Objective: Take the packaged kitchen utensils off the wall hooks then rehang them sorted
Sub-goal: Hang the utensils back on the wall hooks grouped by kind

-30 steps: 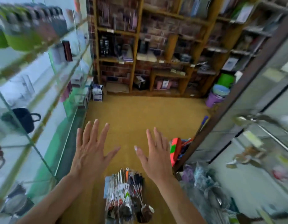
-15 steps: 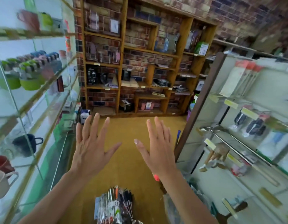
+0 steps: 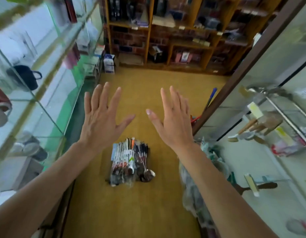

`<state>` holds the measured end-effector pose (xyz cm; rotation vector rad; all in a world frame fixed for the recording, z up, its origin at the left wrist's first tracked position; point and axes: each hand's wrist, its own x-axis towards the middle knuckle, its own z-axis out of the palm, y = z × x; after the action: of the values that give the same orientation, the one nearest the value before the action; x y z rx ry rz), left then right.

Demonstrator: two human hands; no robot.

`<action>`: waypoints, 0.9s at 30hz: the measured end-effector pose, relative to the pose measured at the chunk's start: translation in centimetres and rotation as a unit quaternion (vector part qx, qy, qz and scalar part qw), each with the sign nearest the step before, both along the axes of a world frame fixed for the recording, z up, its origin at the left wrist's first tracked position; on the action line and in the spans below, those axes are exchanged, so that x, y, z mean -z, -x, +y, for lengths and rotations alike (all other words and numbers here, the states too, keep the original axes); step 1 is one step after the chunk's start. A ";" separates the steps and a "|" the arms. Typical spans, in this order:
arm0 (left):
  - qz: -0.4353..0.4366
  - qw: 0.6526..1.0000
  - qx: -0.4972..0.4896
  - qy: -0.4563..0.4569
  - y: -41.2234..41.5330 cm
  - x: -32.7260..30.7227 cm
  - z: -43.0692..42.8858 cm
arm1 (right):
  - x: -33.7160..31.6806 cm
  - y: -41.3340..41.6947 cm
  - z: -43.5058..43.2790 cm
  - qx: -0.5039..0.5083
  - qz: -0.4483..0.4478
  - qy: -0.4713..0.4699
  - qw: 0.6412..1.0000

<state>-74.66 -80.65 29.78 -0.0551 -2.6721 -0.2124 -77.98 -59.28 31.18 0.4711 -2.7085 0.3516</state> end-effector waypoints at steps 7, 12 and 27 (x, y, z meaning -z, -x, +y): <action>-0.043 0.999 -0.023 0.017 1.0 4.2 0.5 | 4.9 1.9 1.4 0.002 -0.035 0.012 0.999; -0.068 0.997 -0.014 0.016 2.2 4.7 -0.8 | 5.6 2.4 0.0 0.021 -0.053 0.010 0.998; 0.010 0.998 0.058 -0.006 4.1 -4.7 -7.6 | -2.7 1.7 -7.2 0.076 0.000 0.004 0.997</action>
<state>-78.72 -88.26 34.45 -0.2086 -2.6506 -0.2632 -79.64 -66.48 33.88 0.2601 -2.7216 0.3194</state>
